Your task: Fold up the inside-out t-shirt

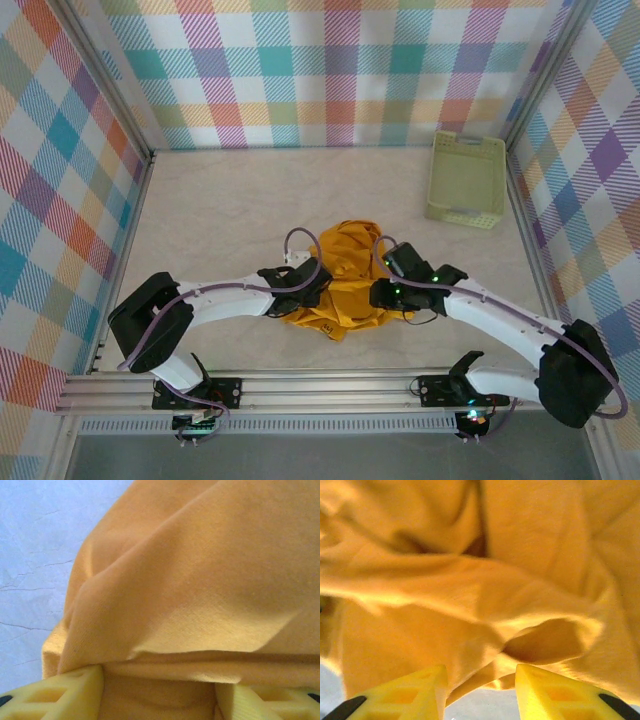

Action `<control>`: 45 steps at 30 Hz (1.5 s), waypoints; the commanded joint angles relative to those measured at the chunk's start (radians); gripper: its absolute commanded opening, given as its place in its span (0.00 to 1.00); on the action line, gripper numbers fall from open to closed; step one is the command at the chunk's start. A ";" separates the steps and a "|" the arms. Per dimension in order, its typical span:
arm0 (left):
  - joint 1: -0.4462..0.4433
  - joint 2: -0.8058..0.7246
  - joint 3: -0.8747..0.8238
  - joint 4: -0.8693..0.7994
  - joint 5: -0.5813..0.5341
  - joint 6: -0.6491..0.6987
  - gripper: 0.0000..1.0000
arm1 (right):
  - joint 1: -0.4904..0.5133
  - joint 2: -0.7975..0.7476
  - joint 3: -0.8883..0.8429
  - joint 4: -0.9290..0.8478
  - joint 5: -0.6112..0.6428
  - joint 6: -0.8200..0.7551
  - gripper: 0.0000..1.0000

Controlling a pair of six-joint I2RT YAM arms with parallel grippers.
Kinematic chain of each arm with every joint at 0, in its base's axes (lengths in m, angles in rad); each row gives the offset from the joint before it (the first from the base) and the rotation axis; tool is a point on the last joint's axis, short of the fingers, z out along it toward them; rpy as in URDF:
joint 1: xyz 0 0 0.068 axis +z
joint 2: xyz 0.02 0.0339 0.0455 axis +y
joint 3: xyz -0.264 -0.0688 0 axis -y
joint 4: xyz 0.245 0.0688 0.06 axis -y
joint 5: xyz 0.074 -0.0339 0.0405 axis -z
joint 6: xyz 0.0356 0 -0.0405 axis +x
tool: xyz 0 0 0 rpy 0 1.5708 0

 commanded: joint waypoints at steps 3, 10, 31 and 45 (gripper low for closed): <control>0.022 -0.008 -0.023 -0.040 -0.029 -0.027 0.60 | 0.006 0.016 -0.053 0.079 -0.037 0.069 0.46; 0.022 -0.021 -0.035 -0.035 -0.020 -0.024 0.60 | -0.024 0.083 -0.036 0.168 -0.062 0.076 0.48; 0.035 -0.096 -0.126 -0.084 -0.072 -0.107 0.61 | -0.172 0.583 0.421 0.310 -0.234 -0.137 0.17; 0.034 -0.061 -0.097 -0.047 -0.038 -0.077 0.61 | -0.073 0.172 0.138 0.169 -0.154 -0.035 0.33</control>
